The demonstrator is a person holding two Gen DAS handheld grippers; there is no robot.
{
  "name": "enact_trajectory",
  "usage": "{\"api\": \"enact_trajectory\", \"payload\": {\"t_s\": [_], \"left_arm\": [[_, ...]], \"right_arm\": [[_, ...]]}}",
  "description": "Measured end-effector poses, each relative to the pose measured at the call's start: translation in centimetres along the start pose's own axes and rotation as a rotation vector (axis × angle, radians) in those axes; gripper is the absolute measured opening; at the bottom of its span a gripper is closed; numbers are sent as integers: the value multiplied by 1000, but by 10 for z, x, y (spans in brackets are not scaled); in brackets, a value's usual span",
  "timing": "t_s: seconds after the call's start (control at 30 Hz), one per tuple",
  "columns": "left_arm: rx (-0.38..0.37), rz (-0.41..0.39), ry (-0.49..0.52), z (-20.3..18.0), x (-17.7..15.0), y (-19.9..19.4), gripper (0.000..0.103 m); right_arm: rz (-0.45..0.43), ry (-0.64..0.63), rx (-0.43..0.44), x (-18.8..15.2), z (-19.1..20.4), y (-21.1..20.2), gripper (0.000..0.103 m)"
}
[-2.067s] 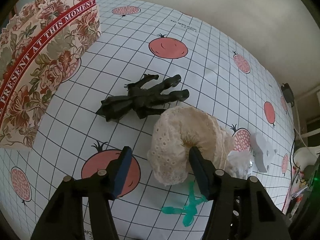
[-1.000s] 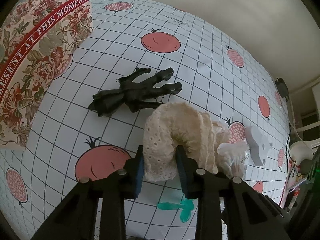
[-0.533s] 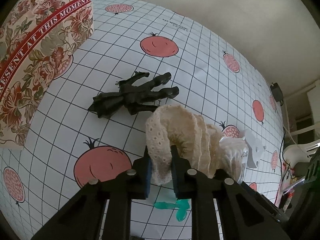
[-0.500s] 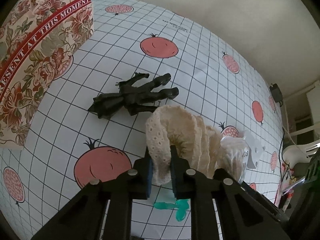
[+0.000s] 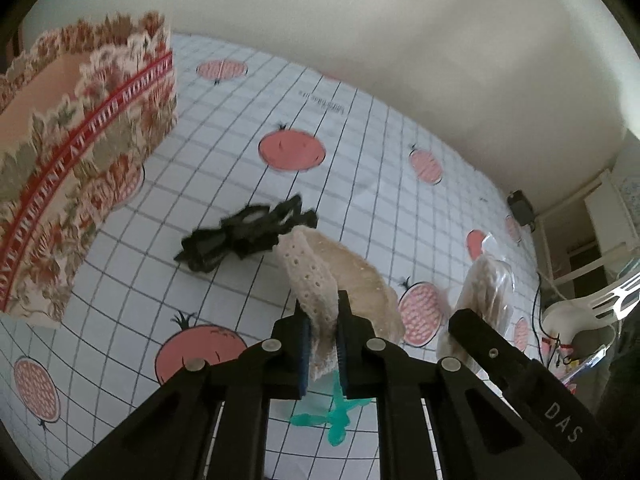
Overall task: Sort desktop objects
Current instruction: 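Lift the lace scrunchie and swab bag and carry both over the floral box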
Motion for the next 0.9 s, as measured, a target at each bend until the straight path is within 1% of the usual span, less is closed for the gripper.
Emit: {"api": "enact_trajectory", "payload": {"t_s": [0.23, 0.47, 0.7, 0.9], "left_arm": [[-24, -89, 28, -8, 13, -28, 11], [-38, -164, 31, -8, 22, -53, 11], [-45, -218, 25, -3, 28, -72, 11], [-57, -248, 26, 4, 32, -87, 11]], "right_arm": [[-90, -2, 58, 10, 15, -19, 46], [-170, -6, 91, 15, 30, -35, 46], [-206, -21, 109, 15, 50, -38, 46], [-230, -39, 138, 12, 74, -38, 46]]}}
Point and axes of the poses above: each gripper's, at about its wrist camera, not at the fingertips, and y roughly the way its jaws point, z to its left, x to its top, the point moved 5 cm from there along y, roughly the way its jaws point, and after that the axes turned 4 degrees about y, right-handed, at the moved point
